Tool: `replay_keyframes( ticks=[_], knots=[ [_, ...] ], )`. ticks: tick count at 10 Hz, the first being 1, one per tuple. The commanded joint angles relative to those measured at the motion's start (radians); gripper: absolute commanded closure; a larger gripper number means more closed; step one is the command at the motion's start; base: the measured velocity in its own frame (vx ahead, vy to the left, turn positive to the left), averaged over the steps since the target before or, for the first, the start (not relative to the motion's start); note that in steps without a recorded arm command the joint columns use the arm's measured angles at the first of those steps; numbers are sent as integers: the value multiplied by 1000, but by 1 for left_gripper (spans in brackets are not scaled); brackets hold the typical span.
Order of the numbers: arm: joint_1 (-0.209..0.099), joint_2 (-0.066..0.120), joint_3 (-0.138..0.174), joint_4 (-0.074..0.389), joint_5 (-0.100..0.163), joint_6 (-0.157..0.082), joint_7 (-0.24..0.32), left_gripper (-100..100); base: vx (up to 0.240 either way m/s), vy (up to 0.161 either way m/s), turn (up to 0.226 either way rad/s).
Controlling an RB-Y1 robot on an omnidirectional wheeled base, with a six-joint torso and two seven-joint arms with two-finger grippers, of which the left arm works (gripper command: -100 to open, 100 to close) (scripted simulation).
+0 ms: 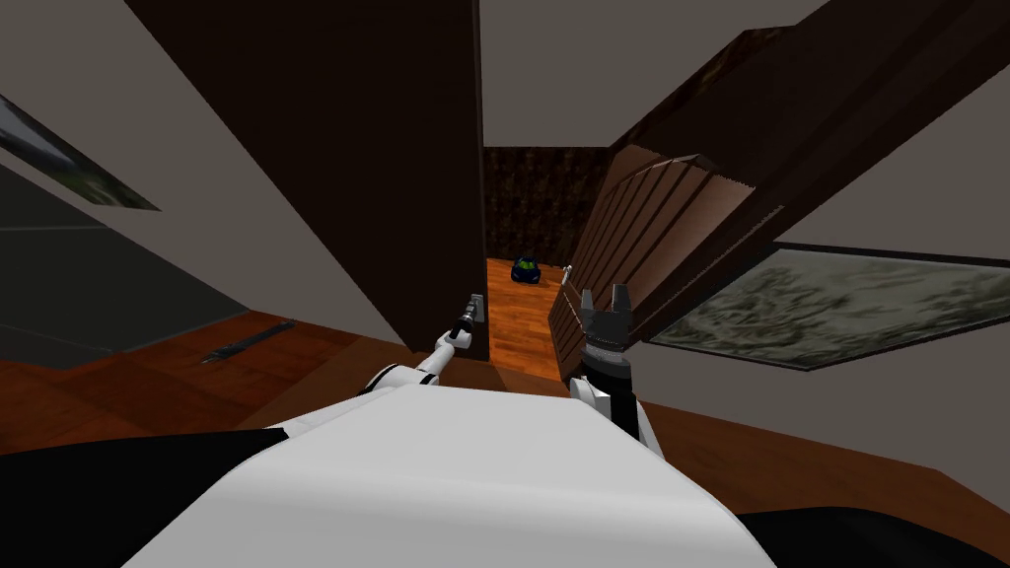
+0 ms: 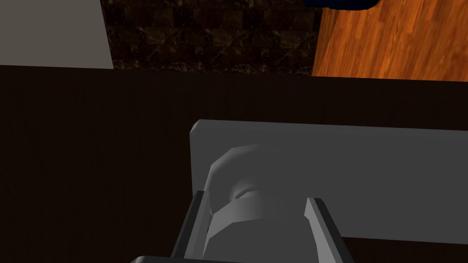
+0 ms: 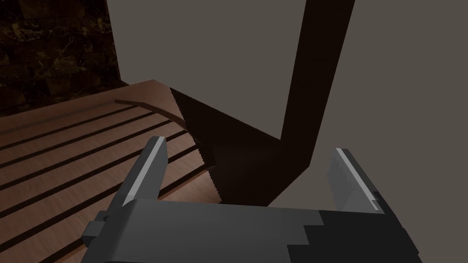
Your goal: Push the door open
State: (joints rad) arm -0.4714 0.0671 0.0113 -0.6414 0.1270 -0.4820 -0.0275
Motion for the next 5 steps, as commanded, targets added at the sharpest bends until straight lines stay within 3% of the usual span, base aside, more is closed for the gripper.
replay_keyframes(
  ticks=[1, 5],
  knots=[
    [0, 14, 17, -7, 5, -2, -6, 100, 189, -96, 55],
    [1, 32, 52, -2, 15, -2, -17, 100, 152, -75, 39]
  ],
)
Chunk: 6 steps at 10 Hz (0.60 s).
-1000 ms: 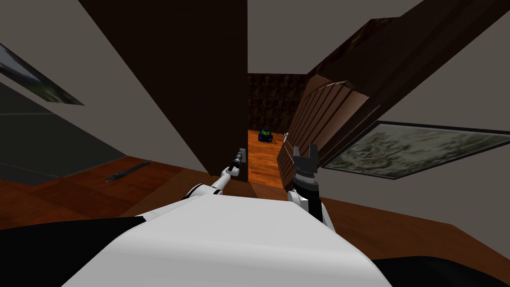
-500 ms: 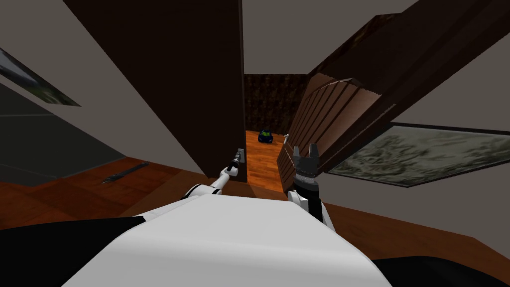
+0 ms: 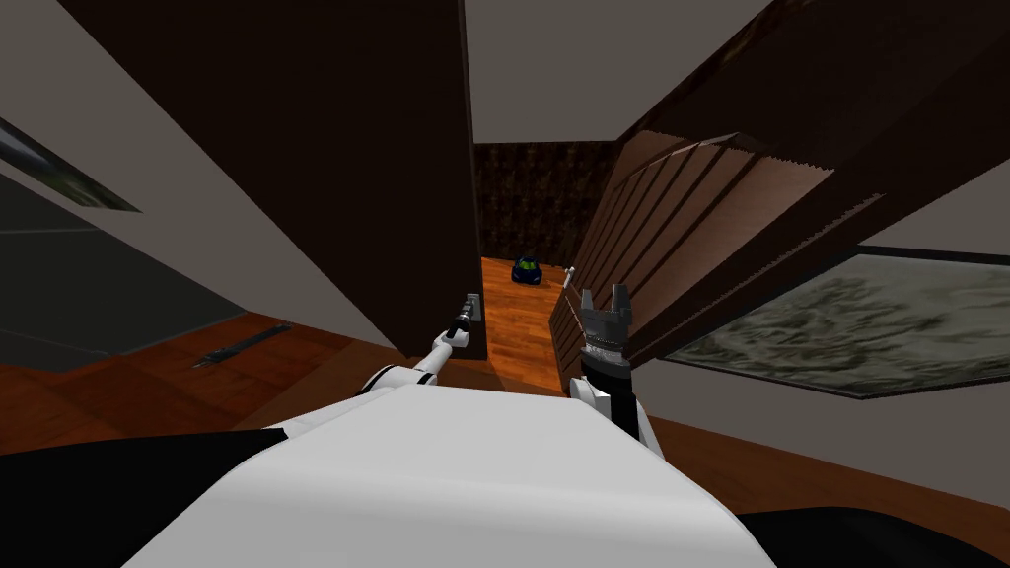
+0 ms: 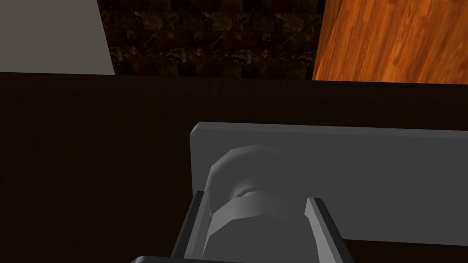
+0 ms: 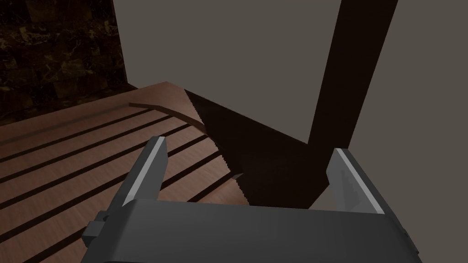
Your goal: Push the door open
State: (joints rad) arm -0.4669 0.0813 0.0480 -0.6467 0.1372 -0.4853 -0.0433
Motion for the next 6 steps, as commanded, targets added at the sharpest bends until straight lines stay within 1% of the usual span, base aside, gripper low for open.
replay_keyframes(
  ticks=[1, 2, 3, 4, 6],
  knots=[
    [-3, 22, 26, 4, 8, 2, -4, 100, 213, -129, 76],
    [-3, 27, 37, 6, 12, 2, -8, 100, 206, -140, 94],
    [-3, 27, 37, 6, 12, 2, -8, 100, 127, -73, 39],
    [-2, 34, 54, 8, 17, 2, -13, 100, 148, -73, 35],
    [-1, 44, 78, 11, 24, 2, -20, 100, 190, -118, 72]
  ],
)
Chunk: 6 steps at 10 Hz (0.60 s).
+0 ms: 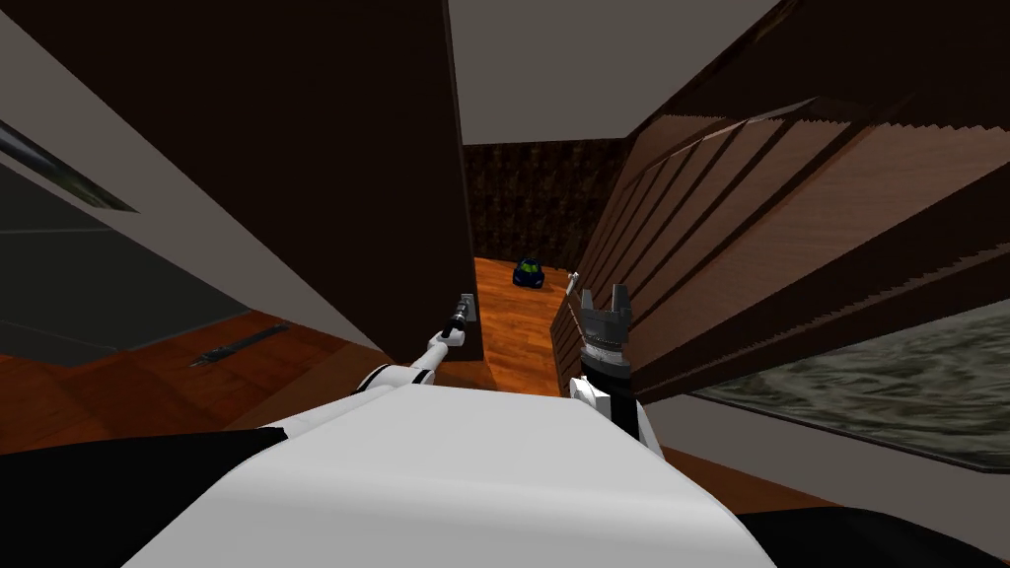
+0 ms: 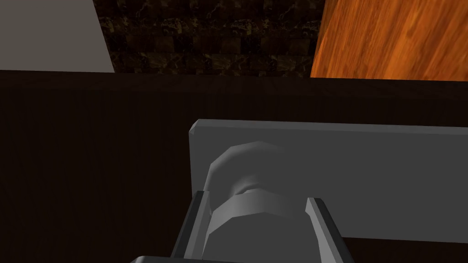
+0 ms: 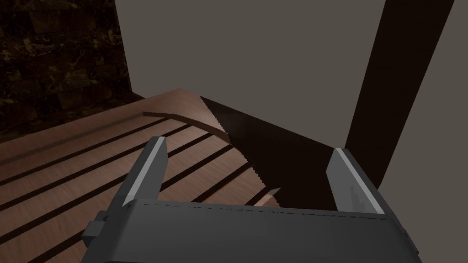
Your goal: Push the door open
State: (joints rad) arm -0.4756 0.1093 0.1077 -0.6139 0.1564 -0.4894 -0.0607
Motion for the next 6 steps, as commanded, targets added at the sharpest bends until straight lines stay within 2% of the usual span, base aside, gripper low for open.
replay_keyframes(
  ticks=[1, 3, 5, 6],
  knots=[
    [8, 20, 30, -20, 8, 7, -7, 100, 186, -157, 82],
    [9, 25, 41, -19, 12, 7, -10, 100, 162, -103, 75],
    [9, 27, 47, -18, 14, 7, -12, 100, 48, -6, -13],
    [9, 33, 64, -16, 19, 7, -17, 100, 112, -90, 53]
  ],
)
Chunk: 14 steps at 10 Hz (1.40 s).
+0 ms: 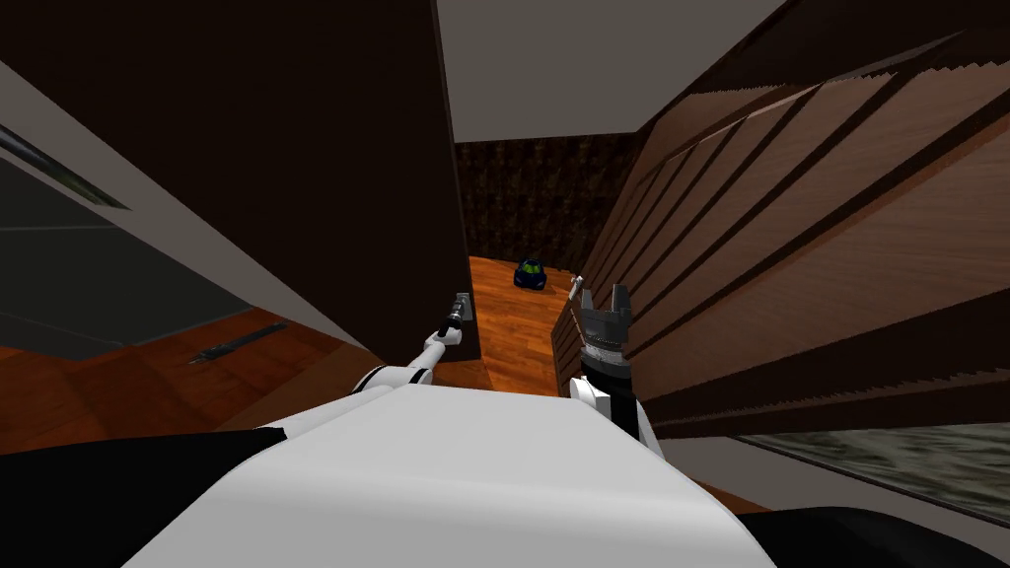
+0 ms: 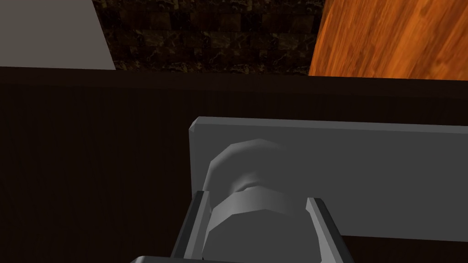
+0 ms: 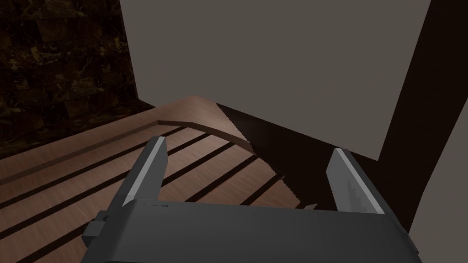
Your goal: Push the door open
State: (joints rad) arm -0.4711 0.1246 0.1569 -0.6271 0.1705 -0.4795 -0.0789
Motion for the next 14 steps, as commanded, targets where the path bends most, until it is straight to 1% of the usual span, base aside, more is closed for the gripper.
replay_keyframes(
  ticks=[1, 2, 3, 4, 5, 11, 12, 14],
  knots=[
    [5, 19, 20, -2, 6, -3, -1, 100, 155, -125, 65],
    [5, 19, 20, -7, 6, -3, -1, 100, 94, -73, 77],
    [5, 21, 25, -1, 8, -3, -2, 100, 64, -38, 21],
    [6, 27, 41, 1, 13, -3, -7, 100, 143, -82, 51],
    [6, 28, 46, 1, 14, -2, -9, 100, 170, -97, 56],
    [8, 46, 98, 8, 30, -2, -25, 100, 165, -107, 64],
    [8, 45, 92, 12, 28, 0, -22, 100, 77, -35, 37],
    [8, 50, 100, 12, 27, -1, -21, 100, 138, -25, 70]
  ],
)
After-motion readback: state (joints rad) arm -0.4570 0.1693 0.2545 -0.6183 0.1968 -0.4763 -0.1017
